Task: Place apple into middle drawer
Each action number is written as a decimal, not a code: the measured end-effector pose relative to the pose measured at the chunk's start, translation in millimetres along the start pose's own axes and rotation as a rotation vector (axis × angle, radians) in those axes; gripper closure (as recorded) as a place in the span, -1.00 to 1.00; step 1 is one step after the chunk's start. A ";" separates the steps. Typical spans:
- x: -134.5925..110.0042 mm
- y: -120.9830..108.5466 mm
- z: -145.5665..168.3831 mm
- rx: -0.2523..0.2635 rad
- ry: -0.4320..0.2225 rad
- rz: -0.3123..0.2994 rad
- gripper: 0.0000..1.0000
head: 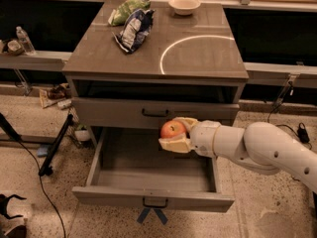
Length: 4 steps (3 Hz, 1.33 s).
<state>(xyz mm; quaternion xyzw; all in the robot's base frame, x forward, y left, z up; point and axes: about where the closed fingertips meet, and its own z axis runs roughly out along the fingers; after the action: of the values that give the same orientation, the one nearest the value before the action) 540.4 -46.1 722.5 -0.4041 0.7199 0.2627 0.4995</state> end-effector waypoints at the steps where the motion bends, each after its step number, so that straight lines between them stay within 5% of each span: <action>1: 13.8 0.2 6.1 0.010 0.000 0.037 1.00; 4: 106.5 -2.4 47.7 0.035 0.029 0.089 1.00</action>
Offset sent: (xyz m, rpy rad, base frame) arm 0.0063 -0.0087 -0.1335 0.0205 0.1235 -0.1324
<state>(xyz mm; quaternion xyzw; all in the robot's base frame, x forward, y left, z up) 548.0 -44.1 606.1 -0.3665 0.7489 0.2662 0.4837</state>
